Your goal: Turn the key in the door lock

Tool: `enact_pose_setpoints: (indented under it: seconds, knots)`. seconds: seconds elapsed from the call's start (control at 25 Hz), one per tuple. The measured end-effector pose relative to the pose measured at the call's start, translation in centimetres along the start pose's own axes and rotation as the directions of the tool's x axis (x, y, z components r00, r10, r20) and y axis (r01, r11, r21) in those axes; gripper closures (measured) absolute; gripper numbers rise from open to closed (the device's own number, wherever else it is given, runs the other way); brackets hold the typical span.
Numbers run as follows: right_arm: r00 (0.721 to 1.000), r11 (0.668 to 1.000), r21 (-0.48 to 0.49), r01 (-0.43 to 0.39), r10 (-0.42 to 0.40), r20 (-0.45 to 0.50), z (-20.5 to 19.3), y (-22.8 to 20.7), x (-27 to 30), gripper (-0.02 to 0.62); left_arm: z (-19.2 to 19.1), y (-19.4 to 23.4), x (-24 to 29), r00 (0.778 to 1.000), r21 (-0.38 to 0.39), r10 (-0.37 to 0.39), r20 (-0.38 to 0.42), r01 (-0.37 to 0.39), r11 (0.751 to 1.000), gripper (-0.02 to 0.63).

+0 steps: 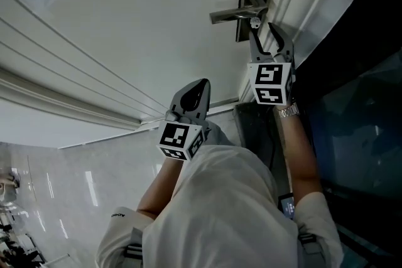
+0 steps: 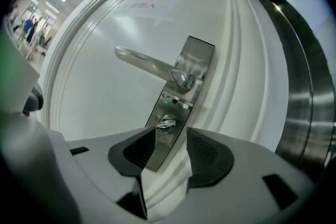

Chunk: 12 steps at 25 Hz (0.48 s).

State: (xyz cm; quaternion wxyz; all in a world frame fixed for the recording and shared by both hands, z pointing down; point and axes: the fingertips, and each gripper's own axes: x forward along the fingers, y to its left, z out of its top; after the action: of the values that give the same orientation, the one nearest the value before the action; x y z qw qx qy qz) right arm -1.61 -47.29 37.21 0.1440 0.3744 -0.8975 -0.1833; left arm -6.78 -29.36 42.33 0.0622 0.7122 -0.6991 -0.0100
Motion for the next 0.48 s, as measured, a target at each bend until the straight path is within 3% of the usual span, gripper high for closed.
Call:
enact_pose_setpoints:
  seconds: [0.16, 0.28, 0.36, 0.48]
  knots:
    - [1.000, 0.964, -0.266, 0.011, -0.016, -0.018, 0.3, 0.3, 0.4, 0.433, 0.1, -0.5, 0.0, 1.000, 0.006, -0.019, 0.001, 0.019, 1.000, 0.597]
    - [0.999, 0.890, -0.453, 0.041, -0.045, 0.002, 0.4, 0.6, 0.8, 0.433, 0.2, -0.4, -0.3, 1.000, 0.010, -0.020, -0.001, 0.020, 1.000, 0.597]
    - [0.999, 0.845, -0.534, 0.036, -0.035, 0.012, 0.5, 1.1, 1.2, 0.433, 0.2, 0.0, -0.6, 1.000, 0.011, -0.013, -0.002, 0.013, 1.000, 0.597]
    - [1.000, 0.809, -0.588, 0.003, -0.001, 0.004, 0.6, 1.8, 1.8, 0.434, -0.1, 0.7, -1.0, 1.000, 0.002, 0.000, -0.008, 0.000, 1.000, 0.597]
